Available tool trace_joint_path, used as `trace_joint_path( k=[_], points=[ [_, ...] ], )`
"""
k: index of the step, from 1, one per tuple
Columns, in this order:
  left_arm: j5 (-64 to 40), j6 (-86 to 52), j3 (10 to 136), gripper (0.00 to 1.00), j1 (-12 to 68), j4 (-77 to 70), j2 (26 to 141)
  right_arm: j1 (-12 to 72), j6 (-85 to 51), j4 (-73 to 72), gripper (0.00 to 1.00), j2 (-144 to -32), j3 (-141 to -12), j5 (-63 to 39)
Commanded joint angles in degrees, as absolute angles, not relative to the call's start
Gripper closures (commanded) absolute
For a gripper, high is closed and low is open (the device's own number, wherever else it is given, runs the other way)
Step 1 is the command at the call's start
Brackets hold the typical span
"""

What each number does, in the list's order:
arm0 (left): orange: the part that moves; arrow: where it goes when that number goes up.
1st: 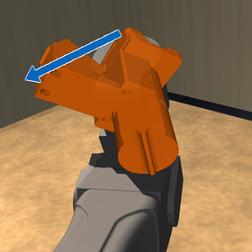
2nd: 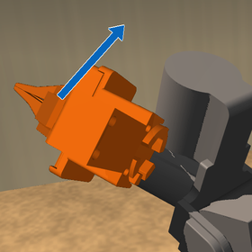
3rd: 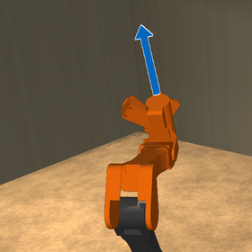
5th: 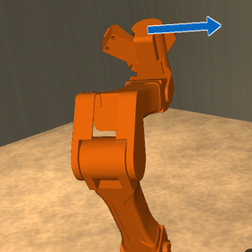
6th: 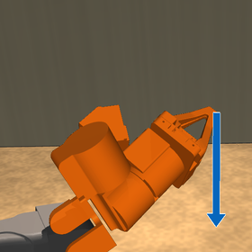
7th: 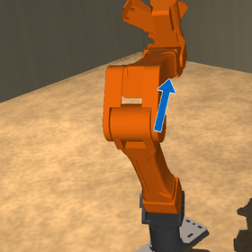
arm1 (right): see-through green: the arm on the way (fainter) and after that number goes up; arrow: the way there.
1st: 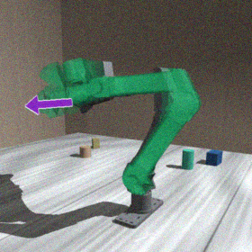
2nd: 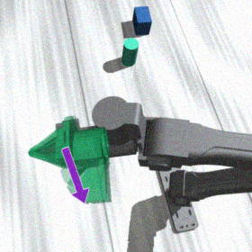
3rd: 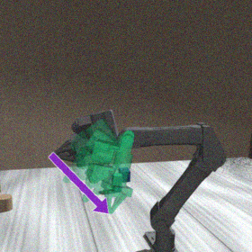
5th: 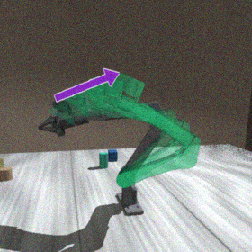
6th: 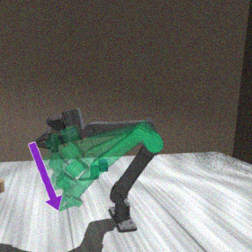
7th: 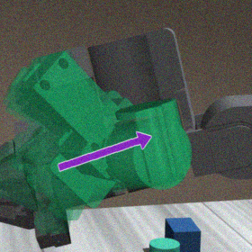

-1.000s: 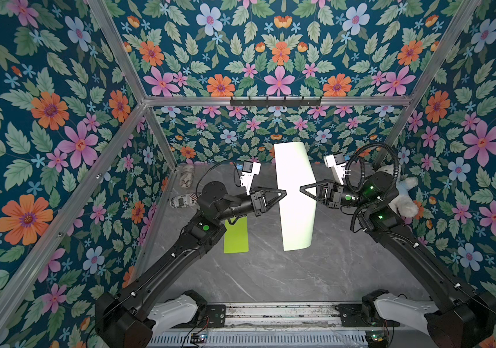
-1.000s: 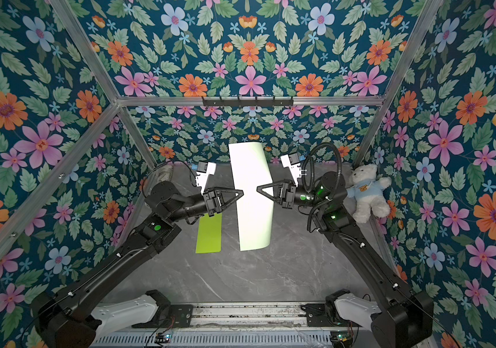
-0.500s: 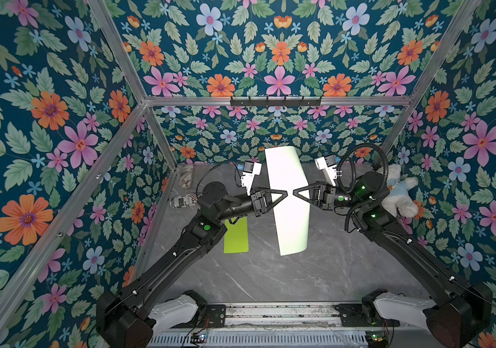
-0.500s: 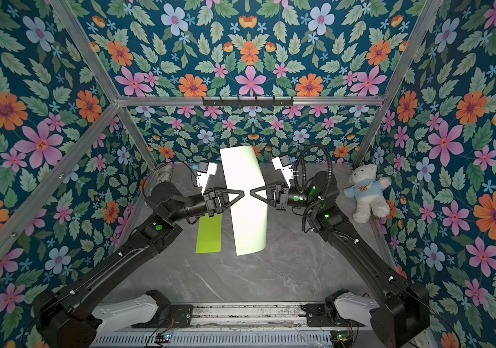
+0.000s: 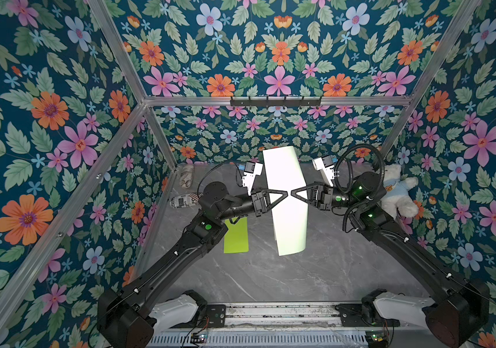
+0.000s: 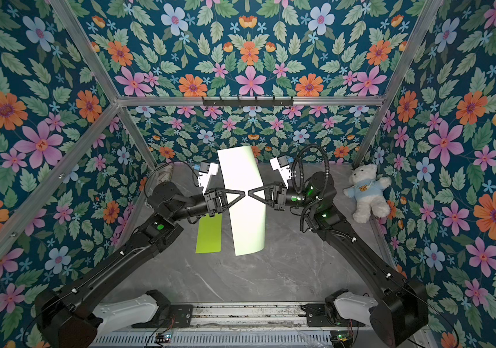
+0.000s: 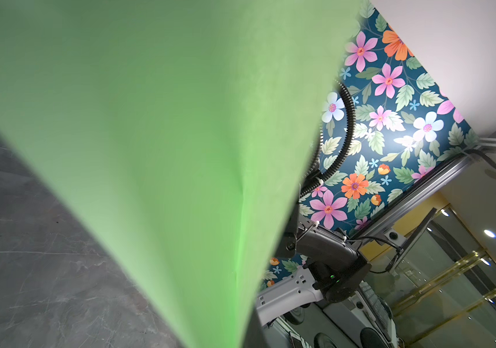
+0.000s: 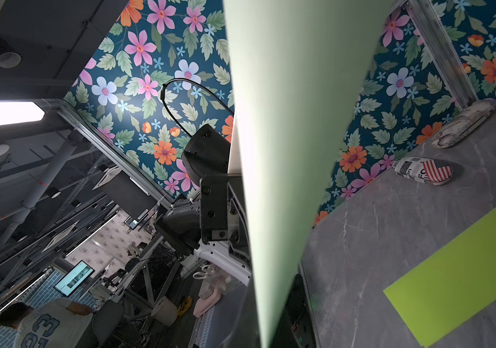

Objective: Fold the rectangular paper in half along the long edge
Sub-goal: Fold the paper.

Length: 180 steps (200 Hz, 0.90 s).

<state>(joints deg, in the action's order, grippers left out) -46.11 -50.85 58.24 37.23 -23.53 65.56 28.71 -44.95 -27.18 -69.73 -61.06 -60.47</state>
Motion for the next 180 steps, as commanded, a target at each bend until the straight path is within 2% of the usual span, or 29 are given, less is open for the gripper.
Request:
trace_joint_path(
  k=[1, 12, 43, 68, 116, 154, 164, 170, 180],
  points=[
    [-46.5, -50.3, 57.9, 1.00, 37.2, -25.3, 65.2, 28.8, -40.8, -24.5, 0.77, -68.9, -62.7, -58.4],
    [-46.7, -50.1, 57.9, 1.00, 37.2, -25.2, 65.2, 28.8, -39.8, -23.6, 0.72, -68.5, -63.4, -56.4],
    [-47.3, -50.3, 57.8, 1.00, 37.3, -25.7, 65.7, 28.8, -38.0, -22.7, 0.73, -67.4, -64.2, -50.2],
    [-47.5, -50.3, 57.8, 1.00, 37.3, -25.8, 65.7, 28.8, -38.4, -23.7, 0.80, -67.3, -64.3, -48.6],
    [-47.7, -50.2, 57.8, 1.00, 37.2, -25.7, 65.7, 28.7, -37.2, -24.2, 1.00, -64.8, -62.3, -43.7],
    [-48.1, -50.1, 57.4, 1.00, 37.2, -26.0, 65.9, 28.7, -38.7, -28.5, 1.00, -64.5, -61.0, -43.5],
    [-48.3, -50.4, 57.2, 1.00, 37.3, -26.3, 65.9, 28.7, -38.8, -28.7, 0.81, -65.0, -61.5, -43.3],
    [-48.5, -50.4, 57.1, 1.00, 37.2, -26.6, 66.0, 28.7, -38.6, -28.4, 0.77, -65.2, -62.1, -43.2],
    [-48.8, -50.7, 57.0, 1.00, 37.3, -26.9, 66.1, 28.7, -38.6, -28.8, 0.75, -65.8, -62.8, -43.2]
  ],
)
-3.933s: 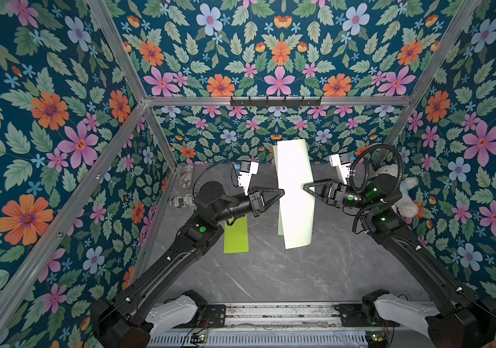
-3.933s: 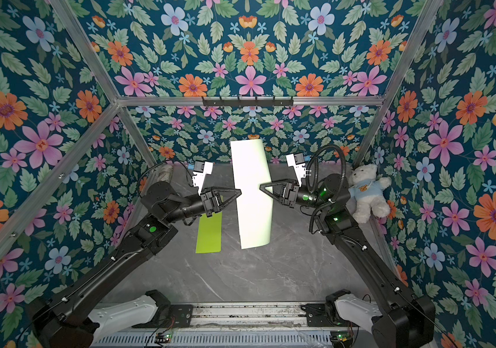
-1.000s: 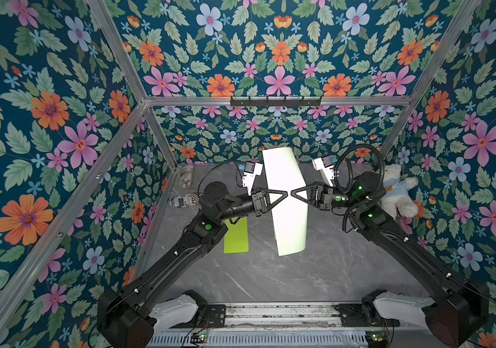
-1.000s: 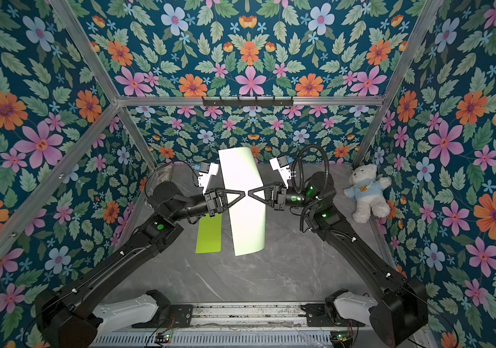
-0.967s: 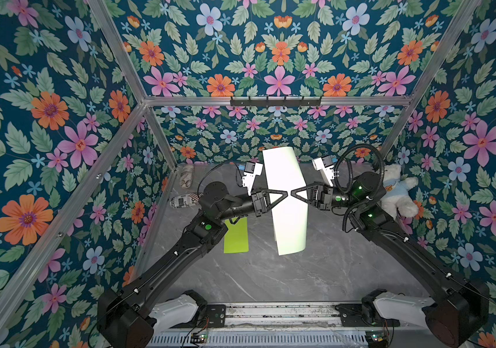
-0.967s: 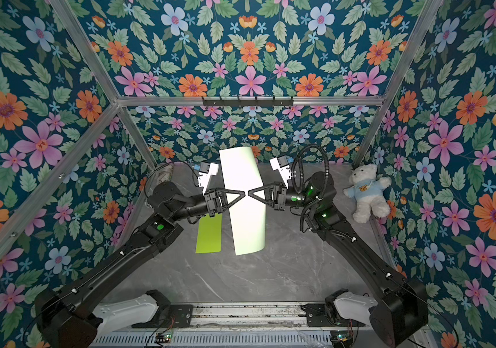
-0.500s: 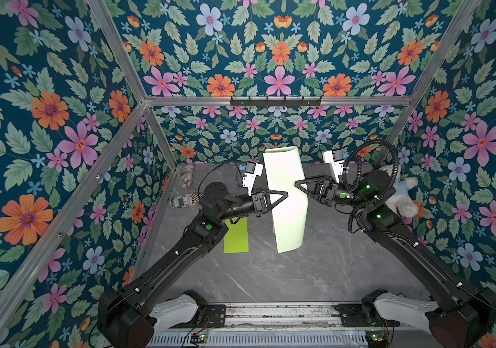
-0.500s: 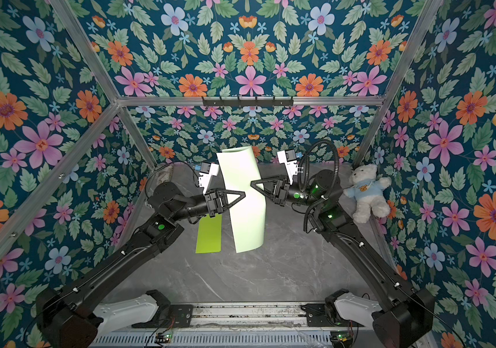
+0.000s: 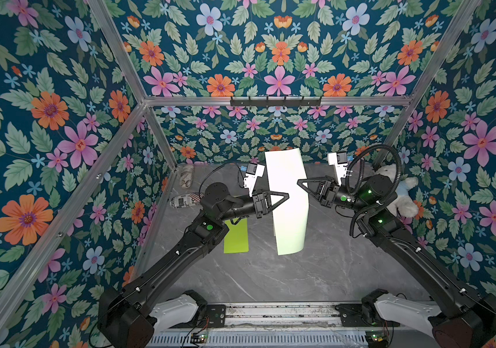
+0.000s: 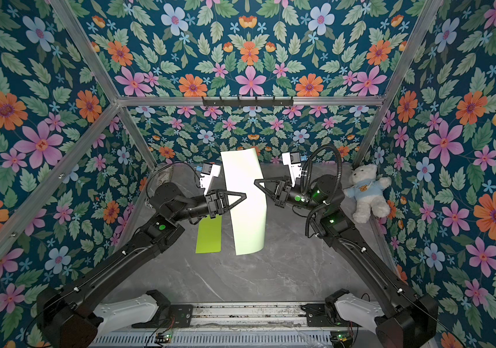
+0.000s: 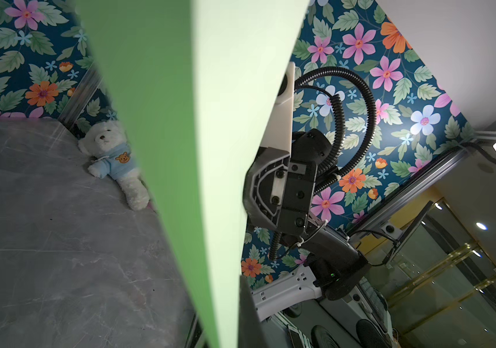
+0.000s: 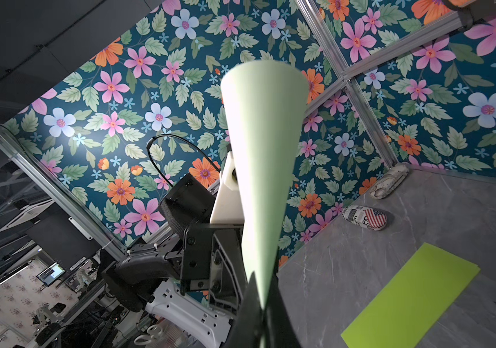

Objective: Fold the rectangular paper in half along the long edge
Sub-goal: Fold the paper.

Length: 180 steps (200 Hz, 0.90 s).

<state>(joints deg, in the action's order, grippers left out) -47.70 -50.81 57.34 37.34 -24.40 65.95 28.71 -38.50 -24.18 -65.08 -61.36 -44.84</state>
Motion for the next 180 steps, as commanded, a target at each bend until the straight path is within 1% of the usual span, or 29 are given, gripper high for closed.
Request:
trace_joint_path(
  k=[1, 32, 42, 52, 77, 88, 132, 137, 140, 143, 148, 161, 180],
  points=[
    [-48.8, -50.7, 57.0, 1.00, 37.3, -27.0, 66.0, 28.7, -38.6, -28.8, 0.76, -65.9, -62.9, -43.2],
    [-49.9, -51.3, 56.4, 1.00, 37.3, -28.9, 66.2, 28.7, -40.0, -31.4, 0.78, -67.1, -63.6, -44.2],
    [-50.3, -51.5, 56.1, 1.00, 37.2, -29.7, 66.2, 28.7, -40.4, -31.9, 0.80, -67.2, -63.6, -44.3],
    [-50.7, -51.8, 55.8, 1.00, 37.3, -30.6, 66.1, 28.7, -40.7, -32.6, 0.83, -67.2, -63.6, -44.6],
    [-51.4, -51.9, 55.4, 1.00, 37.3, -31.6, 66.0, 28.7, -40.4, -32.1, 0.96, -66.7, -63.5, -44.3],
    [-52.1, -52.3, 55.1, 1.00, 37.3, -32.7, 66.1, 28.7, -40.3, -32.0, 1.00, -66.4, -63.5, -44.0],
    [-53.5, -52.8, 54.9, 1.00, 37.4, -34.3, 66.8, 28.7, -41.2, -34.2, 1.00, -65.9, -64.0, -44.3],
    [-53.5, -52.8, 55.0, 1.00, 37.5, -34.4, 66.8, 28.7, -41.2, -34.0, 0.88, -65.9, -64.2, -44.0],
    [-53.5, -52.8, 55.0, 1.00, 37.6, -34.4, 66.8, 28.7, -41.2, -33.9, 0.82, -65.9, -64.4, -43.8],
    [-53.6, -52.8, 55.0, 1.00, 37.6, -34.4, 66.8, 28.7, -41.0, -33.7, 0.78, -66.0, -64.6, -43.8],
    [-53.7, -52.8, 55.1, 1.00, 37.7, -34.4, 66.9, 28.7, -40.8, -33.2, 0.76, -66.2, -65.0, -43.6],
    [-53.9, -52.8, 55.1, 1.00, 37.9, -34.5, 67.0, 28.7, -40.4, -33.1, 0.77, -66.8, -65.8, -43.6],
    [-54.2, -52.8, 55.1, 1.00, 38.1, -34.5, 67.1, 28.7, -41.1, -34.5, 0.80, -67.7, -66.4, -44.2]
  ],
)
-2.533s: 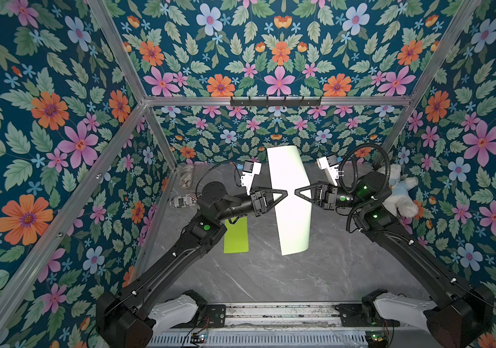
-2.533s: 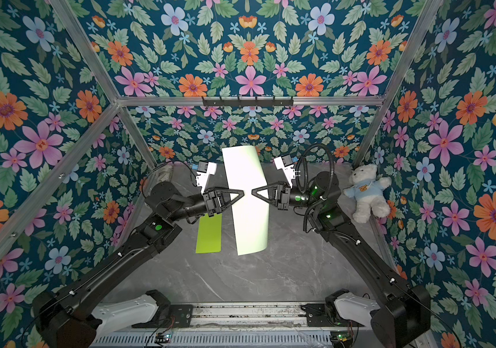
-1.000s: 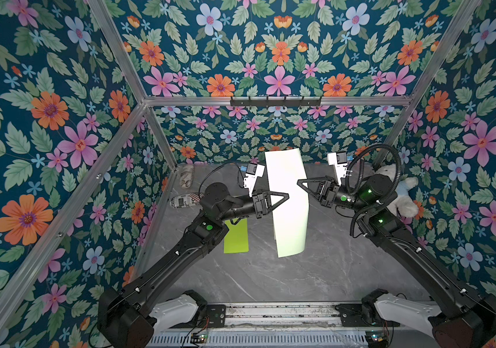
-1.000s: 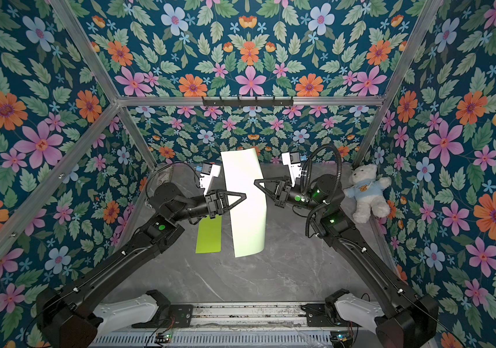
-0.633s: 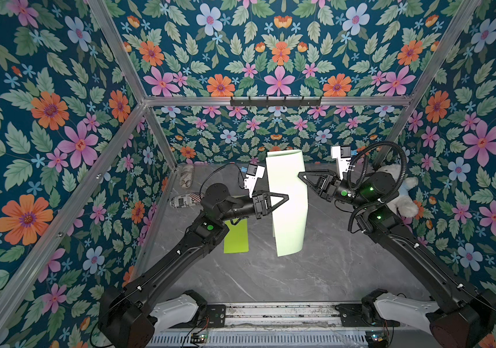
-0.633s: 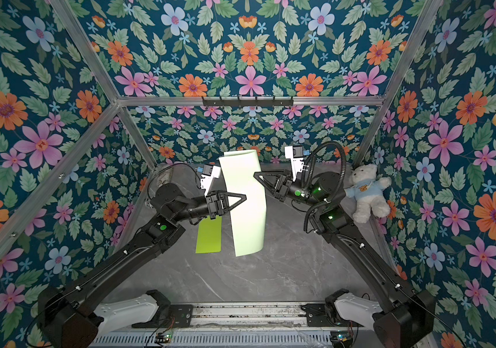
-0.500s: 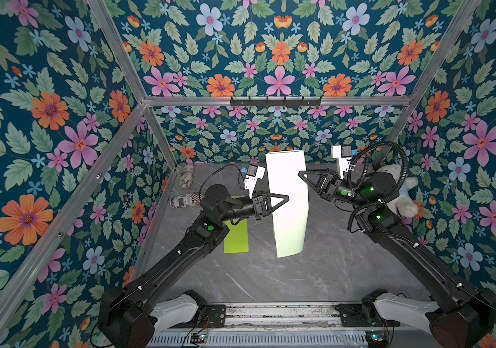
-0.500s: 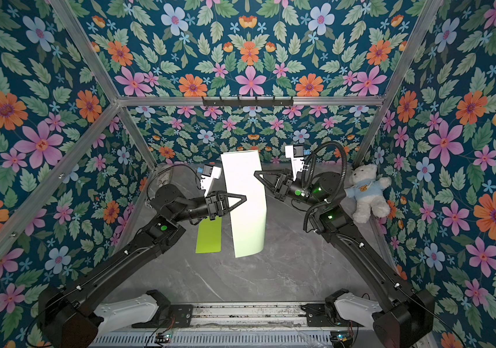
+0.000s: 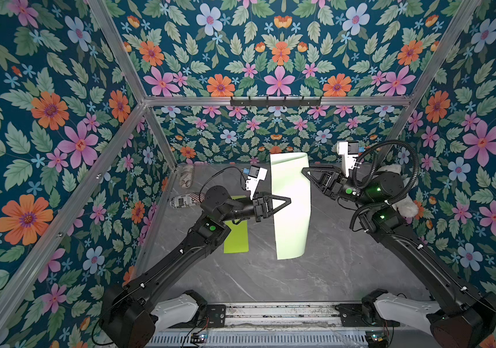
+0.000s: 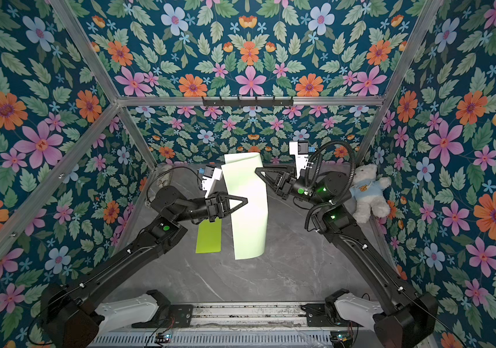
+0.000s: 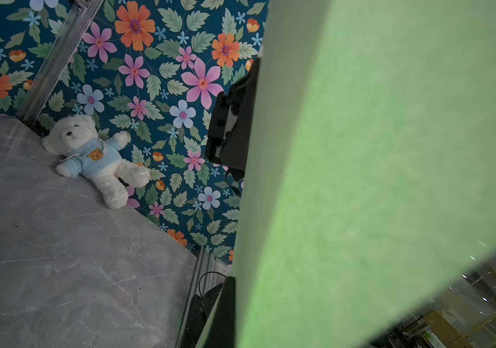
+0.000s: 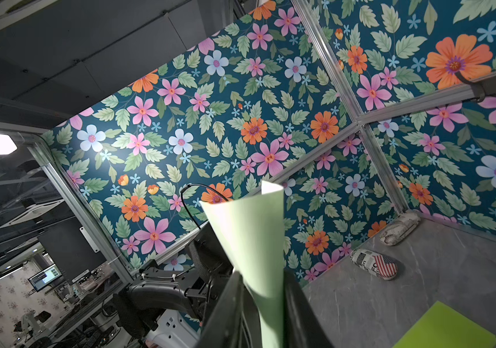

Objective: Fold the rectangular paper in half along the long edge
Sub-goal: Fold the paper.

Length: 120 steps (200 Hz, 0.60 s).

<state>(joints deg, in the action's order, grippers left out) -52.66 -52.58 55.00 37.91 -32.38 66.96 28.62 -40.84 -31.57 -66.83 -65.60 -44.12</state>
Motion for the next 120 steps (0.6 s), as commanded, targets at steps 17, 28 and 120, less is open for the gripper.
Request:
trace_joint_path(
  k=[17, 28, 120],
  points=[
    [-54.2, -52.8, 54.9, 1.00, 38.3, -34.5, 67.0, 28.7, -41.6, -35.4, 0.90, -68.3, -66.9, -44.8],
    [-54.2, -52.8, 54.9, 1.00, 38.3, -34.5, 66.9, 28.7, -41.7, -35.9, 1.00, -68.3, -66.9, -44.7],
    [-54.2, -52.1, 55.4, 1.00, 39.0, -33.4, 66.6, 28.7, -40.5, -34.2, 0.90, -67.9, -69.0, -44.4]
  ],
)
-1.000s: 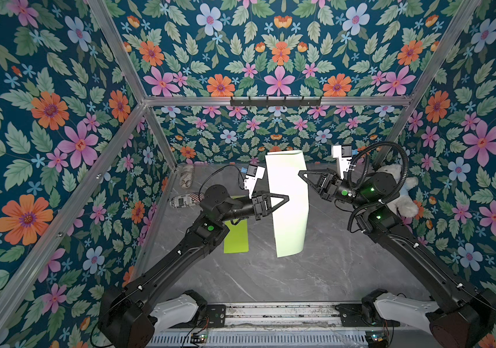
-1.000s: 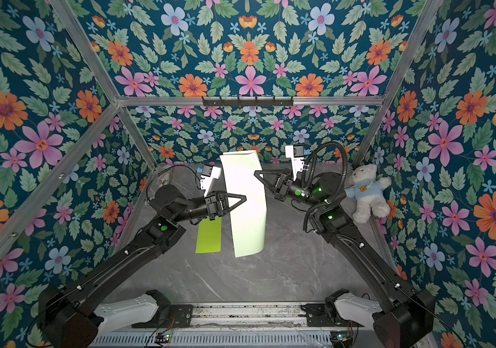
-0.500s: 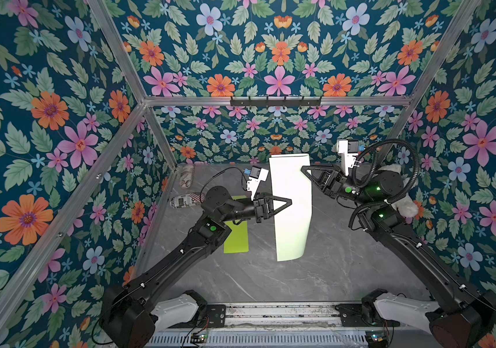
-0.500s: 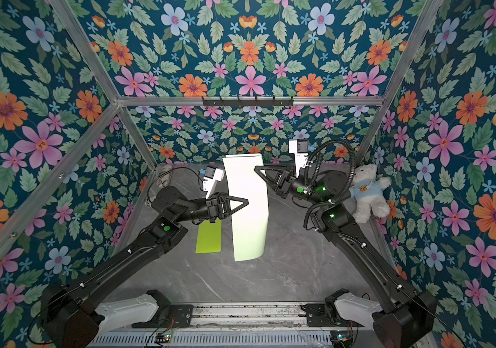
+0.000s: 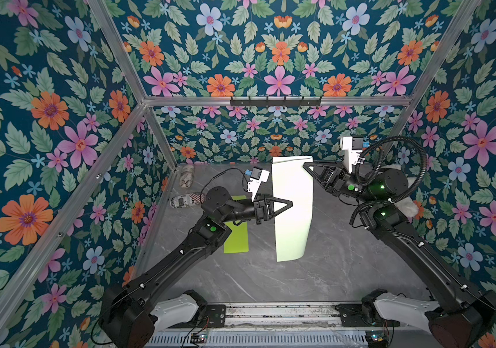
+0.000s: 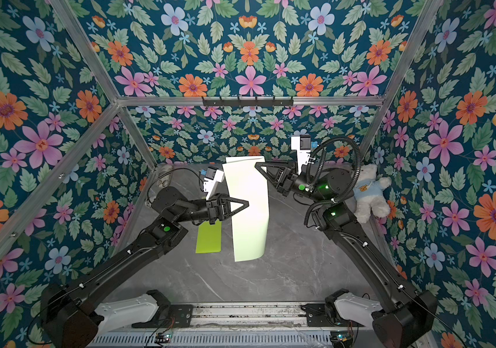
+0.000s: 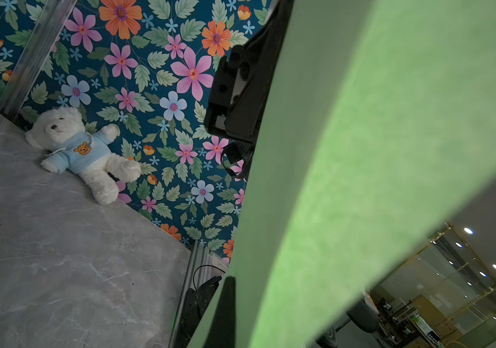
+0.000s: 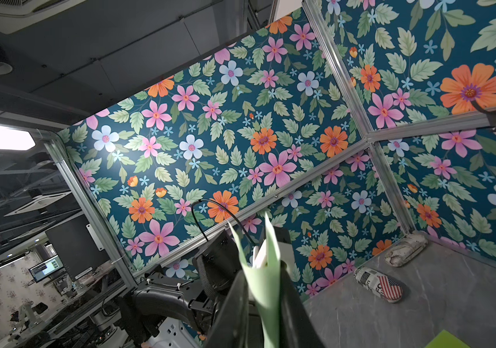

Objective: Fold the rectangular paper in half along the long edge
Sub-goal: Fold the paper.

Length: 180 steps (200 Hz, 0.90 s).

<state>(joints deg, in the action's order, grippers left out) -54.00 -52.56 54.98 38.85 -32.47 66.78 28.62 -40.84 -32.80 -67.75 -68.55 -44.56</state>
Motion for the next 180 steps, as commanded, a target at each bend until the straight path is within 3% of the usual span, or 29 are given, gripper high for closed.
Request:
trace_joint_path(
  k=[1, 9, 54, 62, 73, 99, 143, 151, 160, 180],
  points=[
    [-54.2, -52.0, 55.4, 1.00, 39.0, -33.4, 66.6, 28.7, -40.5, -34.2, 0.91, -67.9, -69.0, -44.4],
    [-54.1, -52.1, 55.4, 1.00, 39.1, -33.4, 66.6, 28.7, -40.5, -34.2, 1.00, -68.0, -69.2, -44.5],
    [-53.7, -51.5, 55.8, 1.00, 39.7, -32.4, 66.4, 28.7, -40.0, -33.4, 1.00, -67.5, -70.2, -44.8],
    [-53.7, -51.4, 55.8, 1.00, 39.8, -32.3, 66.5, 28.7, -39.7, -32.0, 0.82, -67.7, -70.9, -44.7],
    [-53.6, -51.5, 55.9, 1.00, 40.0, -32.3, 66.6, 28.7, -39.5, -31.5, 0.80, -67.9, -71.5, -45.0],
    [-53.2, -51.1, 56.1, 1.00, 40.2, -31.7, 66.4, 28.7, -39.8, -32.5, 1.00, -67.6, -70.7, -45.2],
    [-52.4, -50.9, 56.7, 1.00, 40.4, -31.3, 65.6, 27.6, -41.7, -32.8, 1.00, -65.9, -69.3, -46.2],
    [-52.2, -50.8, 57.0, 1.00, 40.4, -31.0, 65.3, 27.5, -41.0, -30.1, 0.82, -65.6, -69.5, -46.7],
    [-51.8, -50.8, 57.4, 1.00, 40.4, -30.9, 64.9, 27.5, -39.8, -26.7, 0.69, -64.8, -69.3, -46.5],
    [-51.0, -50.5, 58.7, 1.00, 40.4, -30.2, 64.1, 27.4, -37.4, -21.1, 0.63, -62.7, -67.3, -47.3]
  ],
)
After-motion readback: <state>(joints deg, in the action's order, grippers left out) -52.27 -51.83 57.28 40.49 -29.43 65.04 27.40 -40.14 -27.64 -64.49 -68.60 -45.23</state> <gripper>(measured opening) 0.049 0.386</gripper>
